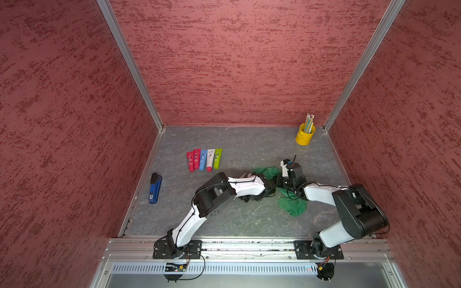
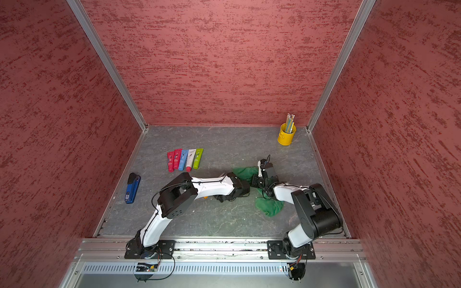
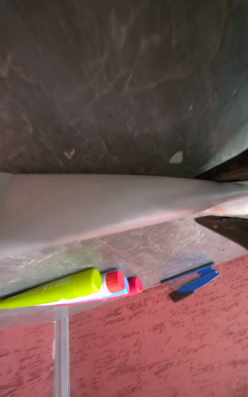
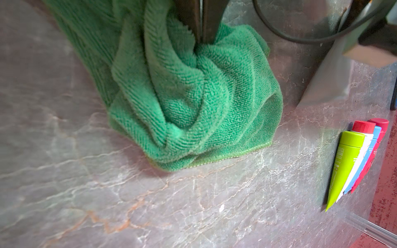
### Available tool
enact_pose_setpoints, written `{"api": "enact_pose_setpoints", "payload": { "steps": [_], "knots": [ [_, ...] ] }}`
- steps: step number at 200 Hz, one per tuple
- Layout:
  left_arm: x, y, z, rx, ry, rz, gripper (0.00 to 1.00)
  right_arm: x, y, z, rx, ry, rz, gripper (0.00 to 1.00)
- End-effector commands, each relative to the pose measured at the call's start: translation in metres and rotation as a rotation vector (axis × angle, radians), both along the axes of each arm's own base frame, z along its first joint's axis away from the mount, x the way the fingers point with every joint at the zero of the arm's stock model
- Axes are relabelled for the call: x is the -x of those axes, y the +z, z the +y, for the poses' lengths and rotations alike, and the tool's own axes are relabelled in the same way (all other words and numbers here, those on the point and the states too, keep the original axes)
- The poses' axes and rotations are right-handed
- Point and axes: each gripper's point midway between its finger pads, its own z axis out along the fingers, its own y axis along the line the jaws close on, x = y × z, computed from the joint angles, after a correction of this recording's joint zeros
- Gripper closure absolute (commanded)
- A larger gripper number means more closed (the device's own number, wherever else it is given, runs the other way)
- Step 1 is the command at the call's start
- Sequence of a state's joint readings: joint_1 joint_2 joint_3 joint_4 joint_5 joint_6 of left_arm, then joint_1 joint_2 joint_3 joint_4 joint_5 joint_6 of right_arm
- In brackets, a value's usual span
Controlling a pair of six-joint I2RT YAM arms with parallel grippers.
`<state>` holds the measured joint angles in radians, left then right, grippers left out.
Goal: Wipe the surface of the toothpaste tube
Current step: Adjust the toothpaste at the center of the board.
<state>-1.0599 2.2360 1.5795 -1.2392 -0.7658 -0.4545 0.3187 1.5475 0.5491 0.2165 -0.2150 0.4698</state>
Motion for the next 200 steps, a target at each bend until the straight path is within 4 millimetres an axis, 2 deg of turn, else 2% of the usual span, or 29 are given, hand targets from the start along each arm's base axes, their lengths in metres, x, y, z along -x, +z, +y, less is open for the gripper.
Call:
{"api": "enact_pose_setpoints", "payload": {
  "steps": [1, 32, 45, 64, 79, 101, 126, 143, 175, 200],
  "knots": [
    [0.002, -0.001, -0.004, -0.003, -0.025, -0.051, 0.65, -0.001, -0.001, 0.000, 0.003, 0.010, 0.005, 1.00],
    [0.006, 0.034, -0.019, 0.123, -0.076, -0.161, 0.54, -0.002, -0.001, 0.000, 0.003, 0.009, 0.005, 1.00],
    [0.009, 0.049, -0.025, 0.243, -0.086, -0.172, 0.49, -0.001, -0.002, 0.001, 0.004, 0.011, 0.007, 1.00],
    [0.016, 0.061, -0.034, 0.468, -0.092, -0.118, 0.40, -0.002, -0.002, 0.001, 0.004, 0.012, 0.007, 1.00],
    [0.023, 0.056, -0.031, 0.648, -0.062, -0.022, 0.37, -0.002, -0.003, 0.000, 0.005, 0.012, 0.009, 1.00],
    [0.025, 0.042, -0.017, 0.896, 0.019, 0.102, 0.36, -0.002, -0.003, 0.001, 0.003, 0.013, 0.012, 1.00],
    [0.031, 0.034, -0.007, 1.036, 0.054, 0.190, 0.37, -0.002, -0.003, 0.001, 0.003, 0.014, 0.012, 1.00],
    [0.038, 0.030, -0.006, 1.050, 0.049, 0.230, 0.37, -0.002, -0.004, 0.002, 0.003, 0.015, 0.015, 1.00],
    [0.046, 0.012, 0.003, 0.973, 0.067, 0.271, 0.38, -0.002, -0.001, 0.001, 0.001, 0.014, 0.006, 1.00],
    [0.047, 0.003, 0.007, 0.924, 0.069, 0.282, 0.43, -0.002, 0.003, 0.001, -0.001, 0.013, -0.007, 1.00]
  ]
}}
